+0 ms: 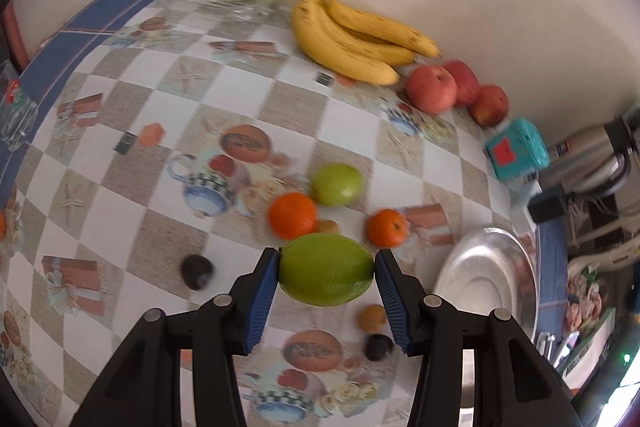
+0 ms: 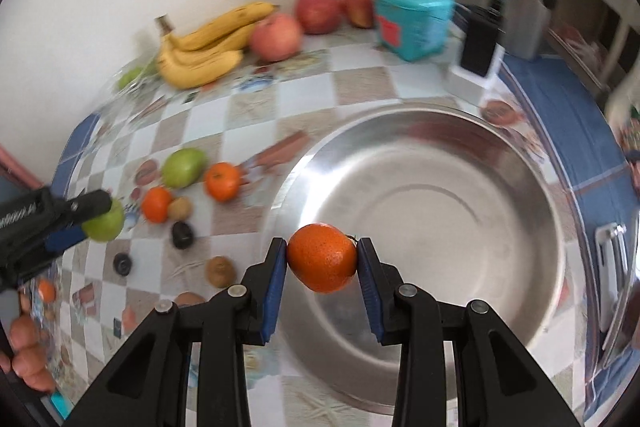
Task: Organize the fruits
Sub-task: 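Carry both fruits over the steel bowl and open both tools to drop them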
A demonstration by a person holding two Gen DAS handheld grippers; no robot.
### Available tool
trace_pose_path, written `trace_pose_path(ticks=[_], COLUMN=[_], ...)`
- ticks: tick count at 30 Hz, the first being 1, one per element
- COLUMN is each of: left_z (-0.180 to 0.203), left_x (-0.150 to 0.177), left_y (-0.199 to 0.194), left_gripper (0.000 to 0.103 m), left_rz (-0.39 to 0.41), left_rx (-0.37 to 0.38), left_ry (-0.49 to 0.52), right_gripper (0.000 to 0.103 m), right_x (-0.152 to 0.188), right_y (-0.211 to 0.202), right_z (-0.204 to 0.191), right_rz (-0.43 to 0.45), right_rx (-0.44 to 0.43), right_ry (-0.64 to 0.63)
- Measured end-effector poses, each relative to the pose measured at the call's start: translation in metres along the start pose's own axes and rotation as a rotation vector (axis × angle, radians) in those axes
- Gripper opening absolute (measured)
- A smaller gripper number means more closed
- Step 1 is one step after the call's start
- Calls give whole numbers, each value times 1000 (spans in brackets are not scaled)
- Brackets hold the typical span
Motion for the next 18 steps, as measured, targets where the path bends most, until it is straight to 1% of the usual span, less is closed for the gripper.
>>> trace_pose_path(ticks=[3, 8, 14, 18], left_z=[20, 57, 103, 120], left_x=[9, 24, 51, 65], left_y=[0, -1, -2, 4], left_gripper=[52, 52, 52, 52], left_rz=[-8, -13, -6, -31], left_rx=[5, 25, 43, 45], left_ry=[46, 141, 294, 348], right_gripper=[37, 37, 37, 37], right_x=[0, 1, 2, 5], right_y=[-4, -12, -22, -21], right_z=[18, 46, 67, 77], right_rz=[2, 8, 24, 15], right_rx=[32, 57, 76, 80], right_ry=[38, 107, 164, 185])
Point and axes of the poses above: each gripper's, at about its wrist camera, not at the fingertips, and y roughly the way its jaws point, z to its right, x to its underside, the point moved 1 cm from there along y, roughly the way its jaws point, and after that the axes turned 13 degrees about -x, right-handed, at the moved point
